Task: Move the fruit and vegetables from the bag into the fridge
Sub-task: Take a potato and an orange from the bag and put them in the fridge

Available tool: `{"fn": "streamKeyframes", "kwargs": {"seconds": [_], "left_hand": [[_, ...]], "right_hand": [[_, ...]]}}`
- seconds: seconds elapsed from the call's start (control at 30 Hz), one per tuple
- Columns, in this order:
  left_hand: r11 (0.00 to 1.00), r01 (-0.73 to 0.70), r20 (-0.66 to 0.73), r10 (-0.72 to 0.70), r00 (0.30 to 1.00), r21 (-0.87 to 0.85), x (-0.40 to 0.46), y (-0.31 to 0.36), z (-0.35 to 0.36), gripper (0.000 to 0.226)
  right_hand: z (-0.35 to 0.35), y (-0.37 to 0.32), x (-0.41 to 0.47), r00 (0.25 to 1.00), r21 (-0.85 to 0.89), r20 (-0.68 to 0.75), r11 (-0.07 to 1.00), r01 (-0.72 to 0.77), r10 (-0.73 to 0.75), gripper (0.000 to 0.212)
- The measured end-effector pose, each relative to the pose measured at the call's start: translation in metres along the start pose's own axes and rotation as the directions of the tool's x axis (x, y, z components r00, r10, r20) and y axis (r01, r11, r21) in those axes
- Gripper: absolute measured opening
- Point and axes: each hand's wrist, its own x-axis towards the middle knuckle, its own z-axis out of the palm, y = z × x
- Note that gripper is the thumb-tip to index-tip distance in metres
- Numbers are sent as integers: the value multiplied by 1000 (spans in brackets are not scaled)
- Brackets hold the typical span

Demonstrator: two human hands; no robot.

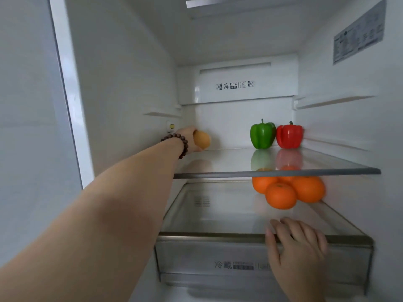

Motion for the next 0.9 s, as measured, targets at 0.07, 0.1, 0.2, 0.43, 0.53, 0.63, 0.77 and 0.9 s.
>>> {"fn": "streamKeyframes", "kwargs": {"seconds": [0.07,0.1,0.2,0.43,0.53,0.63,0.77,0.9], "left_hand": [[999,49,-10,-48,999,10,8,-3,9,72],[997,72,-9,-72,997,17,11,-4,12,73],[995,97,-29,-97,995,20,16,-7,19,72],[997,70,-7,-70,998,40,6,-1,11,85],[998,38,-79,-34,996,45,-4,6,1,95],[998,22,-101,-17,995,51,-19,13,-8,85],[1000,-5,-176,9,984,26,-46,22,-16,79],[995,-100,-252,90,964,-27,-92,27,-21,76]], "right_hand": [[6,1,-1,999,-9,-47,1000,4,-4,39],[9,1,-1,998,-13,-60,1000,2,-3,39],[12,1,1,999,-5,-51,1000,11,-12,40],[12,-2,1,998,-14,-65,1000,-2,1,37],[7,-4,1,999,-2,-29,1000,-24,24,36],[2,-6,2,999,-1,1,999,-42,42,33],[-4,-5,2,997,-12,56,999,-44,45,27],[-7,-4,1,993,-8,95,998,-68,68,27]]}}
